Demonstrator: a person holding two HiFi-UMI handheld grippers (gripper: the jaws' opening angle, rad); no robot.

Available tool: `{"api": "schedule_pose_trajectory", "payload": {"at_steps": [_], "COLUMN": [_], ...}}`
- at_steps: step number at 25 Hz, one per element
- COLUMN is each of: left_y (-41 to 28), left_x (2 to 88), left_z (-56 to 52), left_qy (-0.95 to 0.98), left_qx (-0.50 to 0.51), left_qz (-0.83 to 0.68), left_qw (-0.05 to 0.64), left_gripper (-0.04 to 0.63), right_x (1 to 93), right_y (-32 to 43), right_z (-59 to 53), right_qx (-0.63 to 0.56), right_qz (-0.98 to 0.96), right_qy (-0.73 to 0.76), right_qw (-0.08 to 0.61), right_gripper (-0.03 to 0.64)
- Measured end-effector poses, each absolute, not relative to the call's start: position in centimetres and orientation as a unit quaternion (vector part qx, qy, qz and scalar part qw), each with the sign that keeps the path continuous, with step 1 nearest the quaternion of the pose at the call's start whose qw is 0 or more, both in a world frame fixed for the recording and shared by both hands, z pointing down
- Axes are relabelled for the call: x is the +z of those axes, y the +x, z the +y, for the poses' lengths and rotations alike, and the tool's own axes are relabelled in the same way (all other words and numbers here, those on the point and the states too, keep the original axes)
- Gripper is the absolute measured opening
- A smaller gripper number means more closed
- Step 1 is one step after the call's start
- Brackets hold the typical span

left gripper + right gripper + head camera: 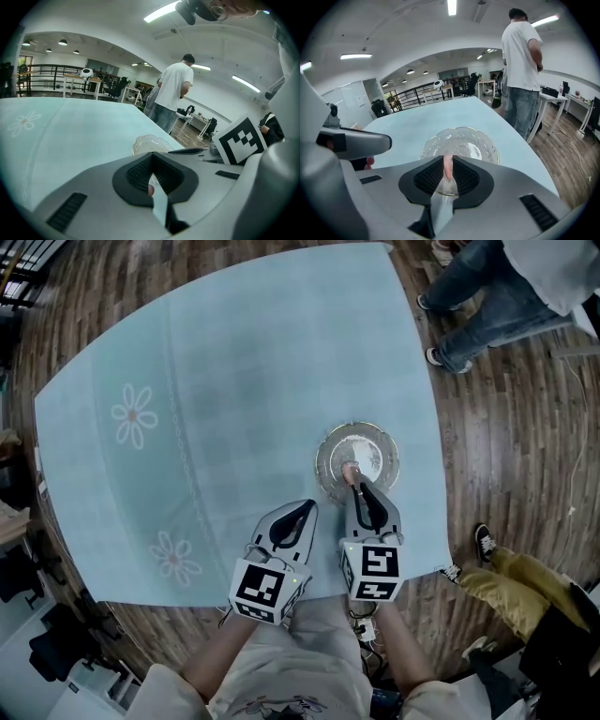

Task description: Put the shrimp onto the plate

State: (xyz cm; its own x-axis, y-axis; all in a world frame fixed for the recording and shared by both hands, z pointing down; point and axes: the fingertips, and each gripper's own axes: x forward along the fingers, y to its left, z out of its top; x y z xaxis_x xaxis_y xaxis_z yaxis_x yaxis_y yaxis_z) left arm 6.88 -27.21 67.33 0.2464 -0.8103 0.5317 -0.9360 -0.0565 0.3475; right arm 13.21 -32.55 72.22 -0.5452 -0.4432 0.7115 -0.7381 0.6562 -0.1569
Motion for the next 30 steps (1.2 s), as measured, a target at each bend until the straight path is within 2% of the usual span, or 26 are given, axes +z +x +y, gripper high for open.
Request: {"api": "schedule_pose_trajectory", "payload": {"at_steps": [14,21,30], "left_y": [6.6,4.8,2.6], "left_x": [61.9,56.0,50.2], "left_z": [-25.0,-21.1,-14.2], "left_qy": [0.742,0.759,0.783], "left_qx": [0.084,0.067,0.058], "left_qz": [-0.598,-0.594,-0.569], "left_qw": [0.291,0.259,0.244], "left_gripper": [0.0,0.0,0.0], "right_x": [63.5,55.9,47.0], "right_y": [12.1,10.6,9.8], "right_z": [-30.9,-26.3,-19.3], "right_qx": [0.183,0.151,0.11], "right_qz": [-0.88,-0.892,-0.885], "right_qy": [0.366,0.383,0.424], "right_qw": [0.242,0.186,0.154], "right_gripper": [0.026,0.023,0.023]}}
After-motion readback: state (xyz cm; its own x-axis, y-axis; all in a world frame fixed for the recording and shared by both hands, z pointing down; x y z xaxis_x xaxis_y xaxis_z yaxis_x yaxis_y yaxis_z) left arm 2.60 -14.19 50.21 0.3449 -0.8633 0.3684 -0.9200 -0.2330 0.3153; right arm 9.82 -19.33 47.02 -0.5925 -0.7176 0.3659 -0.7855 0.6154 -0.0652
